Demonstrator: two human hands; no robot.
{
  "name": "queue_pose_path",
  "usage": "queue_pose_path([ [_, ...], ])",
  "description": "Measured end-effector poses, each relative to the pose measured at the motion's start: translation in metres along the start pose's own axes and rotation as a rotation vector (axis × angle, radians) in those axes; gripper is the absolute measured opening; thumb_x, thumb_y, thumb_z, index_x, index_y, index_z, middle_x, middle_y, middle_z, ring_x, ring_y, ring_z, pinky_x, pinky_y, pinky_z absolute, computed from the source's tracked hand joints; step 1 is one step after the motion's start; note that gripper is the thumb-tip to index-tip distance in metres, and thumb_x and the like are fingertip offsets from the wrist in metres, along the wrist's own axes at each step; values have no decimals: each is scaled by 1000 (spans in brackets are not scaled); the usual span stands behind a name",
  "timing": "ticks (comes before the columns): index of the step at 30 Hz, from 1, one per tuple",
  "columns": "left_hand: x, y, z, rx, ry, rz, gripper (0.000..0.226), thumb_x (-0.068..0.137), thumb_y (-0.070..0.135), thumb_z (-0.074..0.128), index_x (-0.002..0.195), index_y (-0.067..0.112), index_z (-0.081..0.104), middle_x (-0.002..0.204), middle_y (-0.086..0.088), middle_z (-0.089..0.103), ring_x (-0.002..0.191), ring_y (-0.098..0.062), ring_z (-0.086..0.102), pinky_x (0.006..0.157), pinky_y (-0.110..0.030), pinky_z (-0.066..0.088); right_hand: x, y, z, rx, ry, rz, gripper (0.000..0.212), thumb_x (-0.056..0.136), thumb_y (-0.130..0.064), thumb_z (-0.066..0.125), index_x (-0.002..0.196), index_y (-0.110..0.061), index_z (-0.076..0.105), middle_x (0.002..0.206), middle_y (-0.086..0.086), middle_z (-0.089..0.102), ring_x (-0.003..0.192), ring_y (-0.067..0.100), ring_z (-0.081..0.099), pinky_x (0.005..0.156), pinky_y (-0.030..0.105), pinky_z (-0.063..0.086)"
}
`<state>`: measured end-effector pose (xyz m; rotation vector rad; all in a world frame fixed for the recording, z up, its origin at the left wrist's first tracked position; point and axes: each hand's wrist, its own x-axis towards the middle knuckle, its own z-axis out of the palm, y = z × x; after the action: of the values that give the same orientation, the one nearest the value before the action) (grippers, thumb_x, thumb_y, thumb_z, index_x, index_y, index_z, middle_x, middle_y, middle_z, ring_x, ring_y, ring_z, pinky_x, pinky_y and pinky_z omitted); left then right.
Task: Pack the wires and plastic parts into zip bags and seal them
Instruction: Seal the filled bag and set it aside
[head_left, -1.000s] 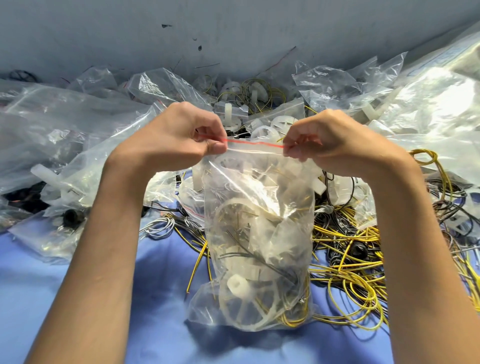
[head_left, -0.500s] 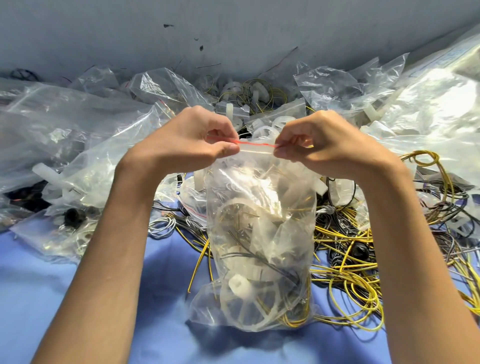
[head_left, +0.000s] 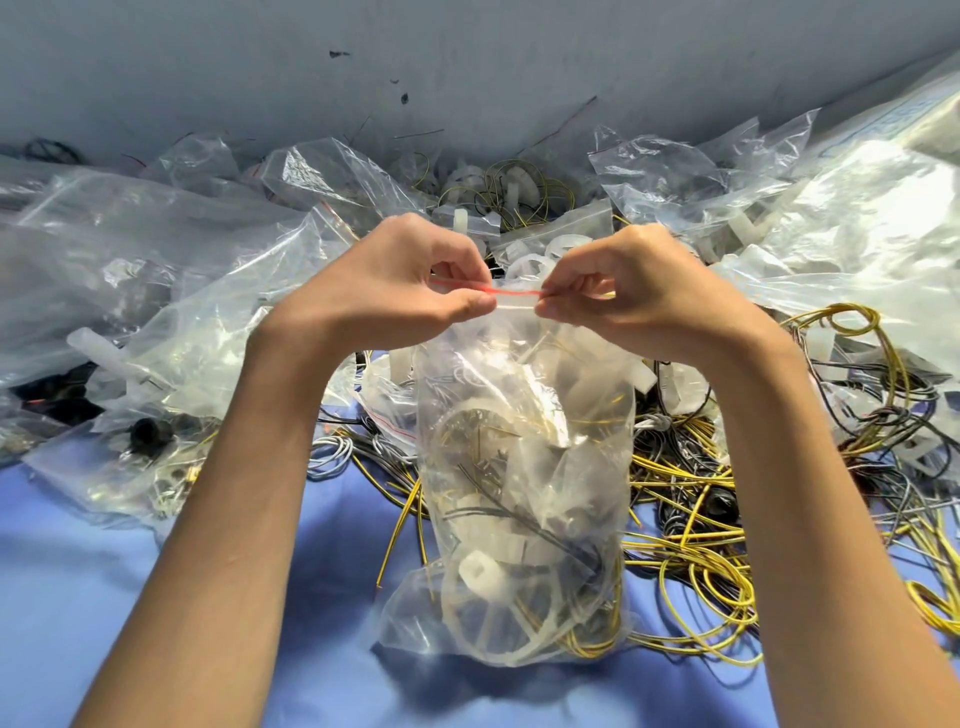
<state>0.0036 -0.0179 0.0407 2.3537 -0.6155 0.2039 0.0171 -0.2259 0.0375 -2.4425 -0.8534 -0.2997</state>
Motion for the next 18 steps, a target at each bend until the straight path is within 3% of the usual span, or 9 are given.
queue_pose_path([
  [3, 0, -1, 1, 25, 14, 5, 26, 85, 16, 69, 70, 35, 59, 71, 11, 65, 68, -1, 55, 64, -9, 40, 0, -2, -1, 14, 0, -31, 9, 85, -12, 70, 90, -7, 75, 74, 4, 69, 70, 10, 58, 67, 26, 47],
  [6, 2, -1, 2, 59, 35, 8, 27, 86, 17, 67, 68, 35, 57, 70, 4, 64, 65, -3, 50, 59, -8, 36, 0, -2, -3, 25, -5, -51, 6, 85, -7, 69, 88, -6, 74, 71, 2, 68, 67, 11, 59, 68, 32, 49],
  [8, 3, -2, 3, 68, 51, -2, 26, 86, 17, 67, 68, 34, 57, 70, 3, 63, 64, -3, 50, 57, -7, 36, 0, -1, -4, 22, 12, -52, 6, 85, -10, 70, 86, -6, 74, 69, 2, 67, 63, 11, 58, 65, 31, 48],
  [11, 3, -3, 4, 30, 44, -10, 21, 83, 19, 70, 71, 33, 61, 72, 12, 65, 69, 1, 57, 64, -7, 41, 0, 0, -3, 7, 10, -36, 13, 86, -20, 70, 87, -8, 75, 69, 1, 68, 59, 5, 55, 58, 15, 43],
  [13, 3, -2, 5, 8, 31, 1, 16, 80, 21, 74, 73, 31, 64, 72, 18, 66, 67, 6, 60, 65, -4, 43, 0, -1, -2, 19, 10, -25, 14, 86, -24, 69, 87, -11, 75, 69, -3, 66, 60, 0, 54, 59, 11, 41],
  [18, 5, 4, 10, 16, 30, 51, 13, 80, 17, 74, 78, 27, 66, 75, 16, 67, 71, 4, 64, 70, -8, 49, 3, -4, 1, 18, 6, -31, 13, 86, -25, 69, 87, -13, 75, 67, -12, 62, 61, -5, 54, 64, 20, 46],
])
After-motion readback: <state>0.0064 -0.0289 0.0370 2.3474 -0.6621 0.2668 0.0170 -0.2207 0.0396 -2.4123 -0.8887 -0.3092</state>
